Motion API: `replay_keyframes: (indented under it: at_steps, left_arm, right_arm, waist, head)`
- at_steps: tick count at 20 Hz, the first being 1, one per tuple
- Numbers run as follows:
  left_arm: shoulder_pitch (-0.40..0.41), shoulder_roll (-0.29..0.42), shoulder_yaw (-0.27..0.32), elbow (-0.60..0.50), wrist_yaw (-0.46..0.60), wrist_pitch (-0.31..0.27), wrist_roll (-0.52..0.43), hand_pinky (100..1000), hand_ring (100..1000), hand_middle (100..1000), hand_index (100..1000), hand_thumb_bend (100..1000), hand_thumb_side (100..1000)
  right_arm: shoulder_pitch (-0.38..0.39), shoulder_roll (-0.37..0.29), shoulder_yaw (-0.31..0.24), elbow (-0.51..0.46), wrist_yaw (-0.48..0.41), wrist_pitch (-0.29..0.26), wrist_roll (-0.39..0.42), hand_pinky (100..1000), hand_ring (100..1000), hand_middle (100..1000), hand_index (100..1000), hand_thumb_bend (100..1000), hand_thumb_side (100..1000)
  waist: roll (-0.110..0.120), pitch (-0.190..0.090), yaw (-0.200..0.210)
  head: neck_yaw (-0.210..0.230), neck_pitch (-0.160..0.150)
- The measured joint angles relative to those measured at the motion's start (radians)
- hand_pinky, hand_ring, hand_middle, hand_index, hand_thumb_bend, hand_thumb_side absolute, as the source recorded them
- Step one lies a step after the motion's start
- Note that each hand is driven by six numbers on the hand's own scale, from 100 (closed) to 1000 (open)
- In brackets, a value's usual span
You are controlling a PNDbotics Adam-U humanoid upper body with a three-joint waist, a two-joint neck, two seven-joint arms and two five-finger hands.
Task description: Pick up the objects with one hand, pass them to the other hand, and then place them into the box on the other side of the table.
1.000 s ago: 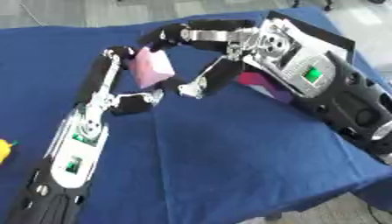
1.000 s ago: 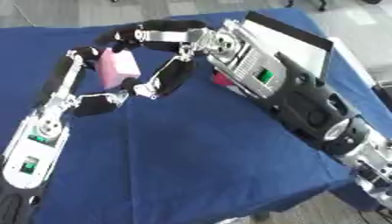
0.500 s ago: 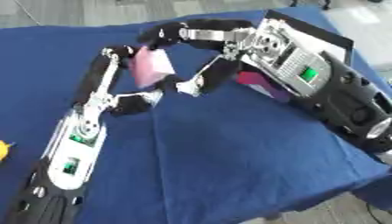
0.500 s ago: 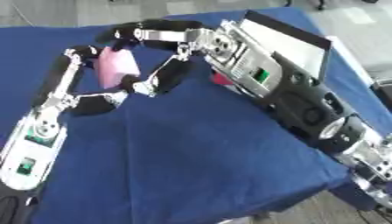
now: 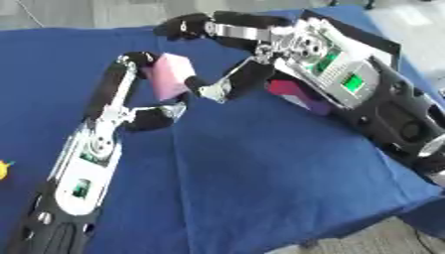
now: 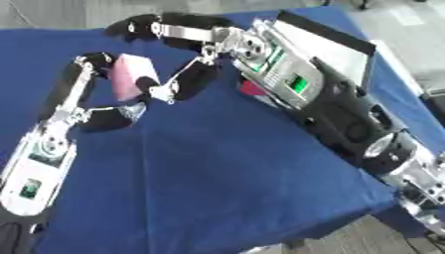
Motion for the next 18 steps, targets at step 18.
replay_keyframes:
  at_steps: [18]
  left_arm:
    - [0.000, 0.000, -0.012, -0.026, 0.022, -0.012, 0.000, 714, 756, 536, 578, 173, 178]
  right_arm:
    - [0.003, 0.000, 0.001, 0.035, 0.019, -0.006, 0.015, 1000, 995, 1000, 1000, 100, 176]
  waist:
    - [0.000, 0.005, 0.003]
  head:
    - [-0.007, 0.000]
